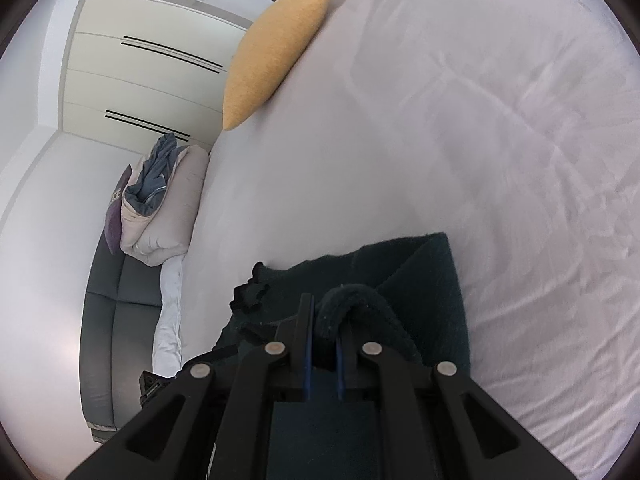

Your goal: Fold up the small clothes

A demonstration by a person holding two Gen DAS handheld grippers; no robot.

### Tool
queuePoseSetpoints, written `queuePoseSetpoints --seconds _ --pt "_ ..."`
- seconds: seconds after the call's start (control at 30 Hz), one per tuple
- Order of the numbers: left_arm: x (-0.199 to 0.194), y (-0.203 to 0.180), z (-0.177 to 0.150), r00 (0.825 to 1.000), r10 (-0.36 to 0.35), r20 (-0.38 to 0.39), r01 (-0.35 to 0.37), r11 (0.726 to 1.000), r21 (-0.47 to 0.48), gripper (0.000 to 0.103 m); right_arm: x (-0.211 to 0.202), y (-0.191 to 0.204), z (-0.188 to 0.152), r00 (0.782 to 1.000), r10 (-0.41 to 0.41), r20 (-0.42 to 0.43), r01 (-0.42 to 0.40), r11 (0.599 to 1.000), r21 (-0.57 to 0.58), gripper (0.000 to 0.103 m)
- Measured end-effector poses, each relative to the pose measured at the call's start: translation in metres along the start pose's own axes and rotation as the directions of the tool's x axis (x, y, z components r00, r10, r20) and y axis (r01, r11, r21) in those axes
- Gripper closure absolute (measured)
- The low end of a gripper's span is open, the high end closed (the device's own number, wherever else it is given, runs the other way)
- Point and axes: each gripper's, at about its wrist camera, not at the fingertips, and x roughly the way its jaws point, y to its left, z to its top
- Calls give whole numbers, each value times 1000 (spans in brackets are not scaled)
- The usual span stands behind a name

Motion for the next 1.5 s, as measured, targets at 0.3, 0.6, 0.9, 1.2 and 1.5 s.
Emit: queuePoseSetpoints --seconds 0.3,0.6,0.9,1.2,1.5 --pt "15 16 11 1000 17 4 -17 999 -35 97 5 -14 14 1000 -4 8 3 998 61 93" --pt "22 29 15 999 8 -38 -12 996 -91 80 -10 -39 16 992 76 103 -94 977 189 54" --pt "-21 13 36 990 -1 141 13 997 -82 14 -45 -42 9 984 -43 175 6 979 206 38" --pt "30 -59 -24 998 68 3 -67 980 190 14 -42 25 -26 995 10 97 -6 999 -44 38" --pt "94 -32 -44 968 250 -14 -240 943 231 28 1 22 -72 998 -62 -14 61 992 -111 46"
